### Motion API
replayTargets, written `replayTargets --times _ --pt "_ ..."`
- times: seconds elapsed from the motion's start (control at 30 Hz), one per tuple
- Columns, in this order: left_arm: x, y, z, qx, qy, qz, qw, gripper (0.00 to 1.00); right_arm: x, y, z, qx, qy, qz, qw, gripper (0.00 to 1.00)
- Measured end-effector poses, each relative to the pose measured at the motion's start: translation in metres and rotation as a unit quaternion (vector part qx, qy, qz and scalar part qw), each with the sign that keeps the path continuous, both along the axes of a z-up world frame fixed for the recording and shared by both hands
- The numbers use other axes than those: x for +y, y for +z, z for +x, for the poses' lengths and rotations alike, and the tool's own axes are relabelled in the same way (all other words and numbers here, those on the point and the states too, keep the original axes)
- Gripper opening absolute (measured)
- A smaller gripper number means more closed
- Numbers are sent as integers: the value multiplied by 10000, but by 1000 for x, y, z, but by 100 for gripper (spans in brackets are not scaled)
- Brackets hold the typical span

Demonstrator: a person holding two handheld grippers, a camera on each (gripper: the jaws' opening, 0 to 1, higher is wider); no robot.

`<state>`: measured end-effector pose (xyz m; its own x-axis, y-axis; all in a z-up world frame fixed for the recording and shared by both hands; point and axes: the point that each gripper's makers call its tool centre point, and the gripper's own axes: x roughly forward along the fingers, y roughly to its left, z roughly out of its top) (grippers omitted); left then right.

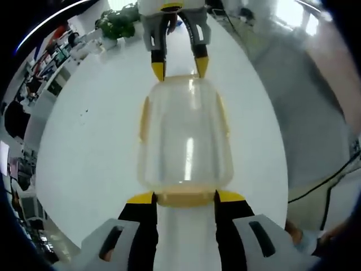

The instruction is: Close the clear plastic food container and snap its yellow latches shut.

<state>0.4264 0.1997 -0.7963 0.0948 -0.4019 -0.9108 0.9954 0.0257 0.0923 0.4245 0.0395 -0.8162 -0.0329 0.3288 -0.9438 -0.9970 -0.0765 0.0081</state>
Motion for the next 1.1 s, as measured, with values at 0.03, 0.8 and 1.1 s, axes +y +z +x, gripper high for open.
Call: replayTargets --times 0.03,0.8,1.1 --pt "-3 0 1 -4 -1 2 10000 36 -3 0 1 1 -14 1 10000 37" --pt "-85 0 13 -4 -115 -8 9999 36 -85 2 9 15 -157 -241 9996 37" --pt "-108 0 15 -13 -133 -59 9999 36 -109 5 11 4 -193 -350 9992 37"
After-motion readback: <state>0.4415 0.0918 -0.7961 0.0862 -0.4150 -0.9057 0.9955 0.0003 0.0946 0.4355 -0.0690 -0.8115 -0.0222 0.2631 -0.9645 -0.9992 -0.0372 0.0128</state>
